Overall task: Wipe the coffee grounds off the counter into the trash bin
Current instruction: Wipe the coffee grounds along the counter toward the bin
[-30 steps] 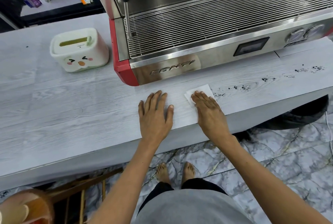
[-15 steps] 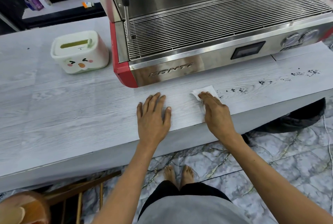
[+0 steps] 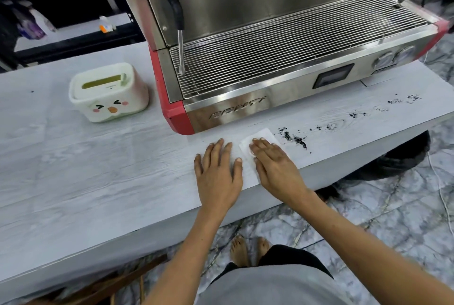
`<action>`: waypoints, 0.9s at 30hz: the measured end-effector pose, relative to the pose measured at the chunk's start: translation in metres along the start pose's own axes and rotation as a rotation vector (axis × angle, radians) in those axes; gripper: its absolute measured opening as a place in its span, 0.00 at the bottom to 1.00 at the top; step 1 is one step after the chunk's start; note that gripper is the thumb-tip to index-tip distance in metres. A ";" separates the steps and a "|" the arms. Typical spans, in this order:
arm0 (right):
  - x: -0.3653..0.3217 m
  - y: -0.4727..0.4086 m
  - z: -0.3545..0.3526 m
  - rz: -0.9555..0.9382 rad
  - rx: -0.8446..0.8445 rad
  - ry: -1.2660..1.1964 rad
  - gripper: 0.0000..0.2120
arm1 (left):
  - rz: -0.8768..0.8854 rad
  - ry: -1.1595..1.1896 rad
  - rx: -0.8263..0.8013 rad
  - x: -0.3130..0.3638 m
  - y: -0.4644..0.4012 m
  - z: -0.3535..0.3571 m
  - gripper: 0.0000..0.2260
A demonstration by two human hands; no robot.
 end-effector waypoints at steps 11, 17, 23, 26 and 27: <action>0.012 -0.008 0.002 0.074 0.012 0.042 0.20 | -0.018 0.028 -0.041 0.005 -0.004 0.001 0.28; 0.028 -0.007 -0.001 0.129 0.020 0.023 0.21 | -0.002 0.069 -0.058 0.021 -0.003 0.005 0.30; 0.041 0.002 -0.005 0.158 0.036 0.023 0.21 | 0.008 0.056 -0.042 0.032 -0.006 0.014 0.28; 0.048 0.007 -0.008 0.159 0.051 0.039 0.19 | 0.007 0.066 -0.036 0.037 -0.008 0.017 0.27; 0.050 0.008 -0.008 0.163 0.051 0.042 0.18 | 0.006 0.066 -0.030 0.038 -0.008 0.018 0.26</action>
Point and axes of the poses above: each hand's wrist, its own y-axis away from the middle knuckle, its own z-axis out of the palm, x = y × z, the point moved 5 cm from there along -y, towards the middle knuckle, and after that the axes turned 13 degrees about -z, right-handed, at the moved point
